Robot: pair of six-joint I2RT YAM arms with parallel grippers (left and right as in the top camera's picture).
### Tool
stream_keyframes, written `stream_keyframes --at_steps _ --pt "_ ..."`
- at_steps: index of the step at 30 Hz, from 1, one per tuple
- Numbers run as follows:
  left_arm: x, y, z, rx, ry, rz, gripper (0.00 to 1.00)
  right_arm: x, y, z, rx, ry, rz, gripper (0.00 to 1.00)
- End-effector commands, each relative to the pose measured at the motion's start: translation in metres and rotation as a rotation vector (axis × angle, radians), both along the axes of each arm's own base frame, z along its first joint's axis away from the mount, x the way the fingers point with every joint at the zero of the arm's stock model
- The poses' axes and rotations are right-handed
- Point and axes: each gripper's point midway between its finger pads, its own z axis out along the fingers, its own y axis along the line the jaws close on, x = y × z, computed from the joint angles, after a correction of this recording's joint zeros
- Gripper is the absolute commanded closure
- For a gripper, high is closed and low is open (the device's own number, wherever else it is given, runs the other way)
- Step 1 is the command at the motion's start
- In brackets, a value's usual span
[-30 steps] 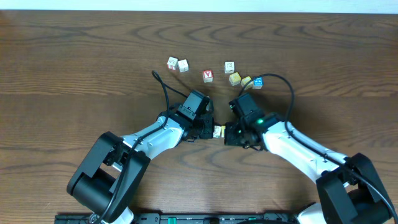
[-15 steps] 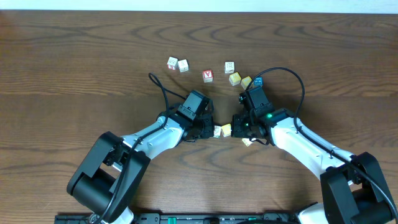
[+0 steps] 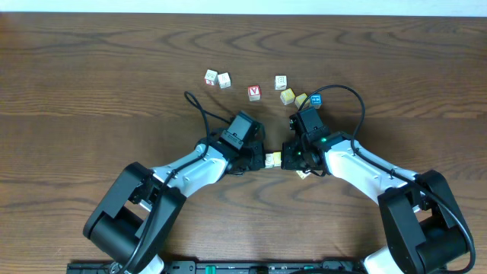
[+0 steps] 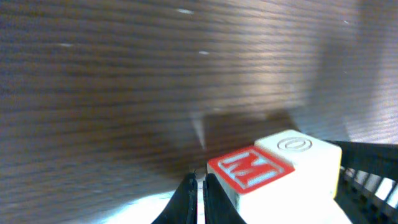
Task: Lift 3 blocks
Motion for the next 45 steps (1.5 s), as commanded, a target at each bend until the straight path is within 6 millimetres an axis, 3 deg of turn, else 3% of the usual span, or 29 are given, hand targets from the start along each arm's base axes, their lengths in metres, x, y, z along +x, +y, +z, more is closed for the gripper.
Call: stream_keyframes --at_steps 1,26,36,40,45 --pt "0.001 0.000 -0.003 0.041 -0.024 0.014 0.93 0.007 0.006 0.005 0.018 -0.021 0.018 0.99" --pt "0.009 0.002 -0.002 0.072 -0.074 0.033 0.93 0.010 0.006 0.006 0.014 -0.042 0.027 0.99" --pt "0.014 0.007 -0.003 0.101 -0.095 0.048 0.93 0.044 -0.022 0.020 0.040 -0.105 -0.080 0.99" --pt "0.014 0.007 -0.003 0.101 -0.095 0.048 0.93 0.054 -0.013 0.027 0.088 -0.149 -0.065 0.99" --pt "0.014 0.007 -0.003 0.101 -0.095 0.048 0.93 0.051 0.007 0.029 0.099 -0.174 -0.004 0.99"
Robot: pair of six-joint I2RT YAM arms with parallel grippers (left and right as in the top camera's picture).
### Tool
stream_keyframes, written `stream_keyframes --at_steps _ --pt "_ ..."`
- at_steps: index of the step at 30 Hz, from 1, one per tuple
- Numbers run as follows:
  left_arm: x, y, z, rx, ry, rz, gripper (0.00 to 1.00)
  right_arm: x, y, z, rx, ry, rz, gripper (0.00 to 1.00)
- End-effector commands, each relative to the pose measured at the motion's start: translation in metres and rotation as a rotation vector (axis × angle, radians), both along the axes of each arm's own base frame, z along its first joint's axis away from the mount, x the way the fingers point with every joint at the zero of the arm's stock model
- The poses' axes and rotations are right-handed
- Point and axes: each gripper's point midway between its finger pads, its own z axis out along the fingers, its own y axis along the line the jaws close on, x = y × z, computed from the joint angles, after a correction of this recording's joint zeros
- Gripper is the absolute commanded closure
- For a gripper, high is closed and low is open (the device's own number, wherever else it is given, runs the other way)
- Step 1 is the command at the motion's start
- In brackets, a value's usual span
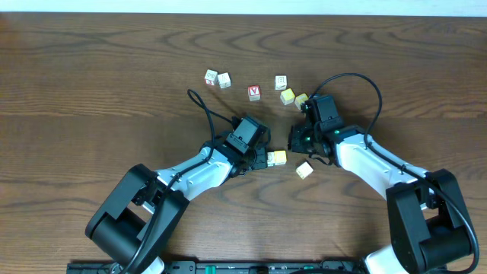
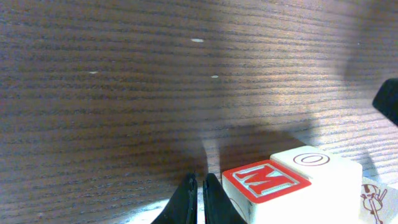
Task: Lift 3 blocks
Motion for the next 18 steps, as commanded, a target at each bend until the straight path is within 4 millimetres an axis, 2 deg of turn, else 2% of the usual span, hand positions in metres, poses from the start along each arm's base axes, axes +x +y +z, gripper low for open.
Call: stream_keyframes --at_steps 1,6,18 --pt "0.003 0.001 -0.001 0.013 -0.009 0.012 0.93 0.001 0.019 0.010 0.013 -0.038 0.062 0.99" --pt "0.003 0.001 -0.001 0.013 -0.009 0.012 0.93 -0.001 0.023 0.008 -0.047 -0.062 0.074 0.99" --pt "0.003 0.002 -0.001 0.015 -0.006 0.012 0.93 -0.008 0.033 0.007 -0.051 -0.061 0.105 0.99"
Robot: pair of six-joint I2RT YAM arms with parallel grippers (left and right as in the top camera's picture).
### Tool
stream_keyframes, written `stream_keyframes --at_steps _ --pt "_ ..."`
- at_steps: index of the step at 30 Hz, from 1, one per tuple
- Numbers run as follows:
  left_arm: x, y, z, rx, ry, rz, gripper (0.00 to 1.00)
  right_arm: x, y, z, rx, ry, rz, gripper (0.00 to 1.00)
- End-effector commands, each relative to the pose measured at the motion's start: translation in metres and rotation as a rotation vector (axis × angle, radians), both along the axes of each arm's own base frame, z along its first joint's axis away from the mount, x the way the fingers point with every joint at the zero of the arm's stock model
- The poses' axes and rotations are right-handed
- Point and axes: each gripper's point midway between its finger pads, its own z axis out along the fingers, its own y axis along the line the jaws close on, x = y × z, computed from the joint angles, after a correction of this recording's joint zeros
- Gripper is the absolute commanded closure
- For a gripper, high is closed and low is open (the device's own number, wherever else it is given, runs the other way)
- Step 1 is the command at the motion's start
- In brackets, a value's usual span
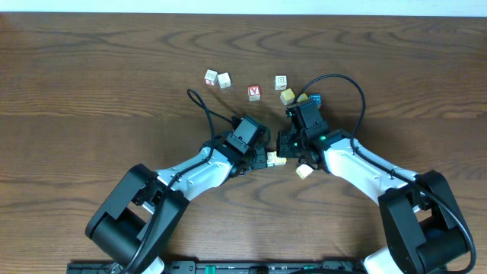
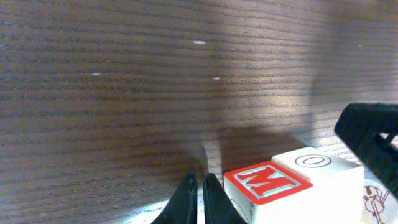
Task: Lift 3 blocks
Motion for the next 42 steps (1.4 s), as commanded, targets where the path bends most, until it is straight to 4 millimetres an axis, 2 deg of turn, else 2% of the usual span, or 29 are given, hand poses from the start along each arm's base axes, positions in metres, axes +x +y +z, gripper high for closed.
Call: stream_keyframes --at_steps 1,34,42 --pt "0.0020 0.0007 -0.0013 0.010 -0.002 0.009 0.93 0.0033 0.0065 0.0072 -0.007 -0.030 0.024 0.99" --pt "0.0019 0.0004 -0.0012 0.009 -0.002 0.009 0.93 -0.0015 0.0122 0.0068 -0.001 -0.021 0.047 0.99" --pt "0.0005 -0.0056 0.0008 -0.017 -0.001 -0.018 0.93 -0.0016 0.0121 0.0068 -0.001 -0.021 0.046 0.99"
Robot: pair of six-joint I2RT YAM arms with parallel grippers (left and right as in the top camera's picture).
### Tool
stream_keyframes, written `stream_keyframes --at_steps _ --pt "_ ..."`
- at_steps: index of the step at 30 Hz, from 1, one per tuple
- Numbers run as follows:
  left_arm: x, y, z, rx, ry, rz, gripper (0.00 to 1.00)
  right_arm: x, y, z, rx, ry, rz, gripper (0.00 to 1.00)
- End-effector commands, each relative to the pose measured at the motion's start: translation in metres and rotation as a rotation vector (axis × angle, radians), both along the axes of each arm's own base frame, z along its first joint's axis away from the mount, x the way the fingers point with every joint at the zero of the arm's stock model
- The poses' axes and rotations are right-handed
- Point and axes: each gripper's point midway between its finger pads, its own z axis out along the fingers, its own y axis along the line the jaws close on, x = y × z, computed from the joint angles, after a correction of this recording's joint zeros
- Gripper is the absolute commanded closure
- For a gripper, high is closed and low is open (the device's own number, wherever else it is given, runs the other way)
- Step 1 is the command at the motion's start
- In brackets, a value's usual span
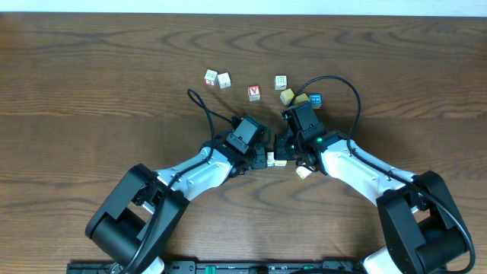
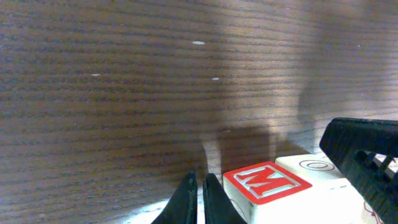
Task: Lift 3 blocks
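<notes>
Two blocks sit side by side on the wooden table: a red M block (image 2: 266, 183) and a white O block (image 2: 316, 167), seen from above as a pale pair (image 1: 275, 158). My left gripper (image 2: 199, 188) is shut with nothing between its fingers, just left of the M block. My right gripper (image 1: 281, 149) reaches in from the right, and its dark finger (image 2: 364, 149) lies against the O block. Whether it is open or shut does not show. A third pale block (image 1: 303, 172) lies loose under the right arm.
Several more blocks lie at the back: two white ones (image 1: 217, 78), a red-faced one (image 1: 254, 93), a white one (image 1: 281, 82), two yellowish ones (image 1: 294, 97) and a blue one (image 1: 316, 99). Cables loop over both arms.
My right gripper has moved a little left, closer to the block pair. Its finger now covers more of the O block in the left wrist view. The left gripper has not moved.
At first my right gripper was low beside the pair, with a pale block under it. Then it stood back to the right, with that block loose on the table. Then it was nearer the pair, and now against the O block. The left gripper stayed shut beside the M block.
</notes>
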Motion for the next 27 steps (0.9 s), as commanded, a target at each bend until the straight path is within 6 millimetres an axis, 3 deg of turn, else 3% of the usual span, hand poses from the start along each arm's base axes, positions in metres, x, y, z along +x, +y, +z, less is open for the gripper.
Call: stream_keyframes --at_steps 1,11,18,23,27 --pt "0.000 -0.006 0.001 -0.017 -0.002 -0.030 0.93 0.004 0.007 0.008 0.005 -0.030 0.027 0.99" --pt "0.000 -0.009 0.002 -0.025 -0.008 -0.048 0.93 0.014 0.004 0.016 0.012 -0.044 0.009 0.99" --pt "0.000 -0.009 0.002 -0.025 -0.010 -0.051 0.93 0.017 -0.025 0.013 -0.036 0.013 -0.086 0.99" --pt "0.001 -0.009 0.003 -0.027 -0.013 -0.051 0.93 0.006 -0.041 0.006 -0.046 0.094 -0.138 0.99" --pt "0.001 -0.010 0.003 -0.029 -0.015 -0.051 0.93 -0.007 -0.032 0.002 -0.019 0.140 -0.105 0.99"
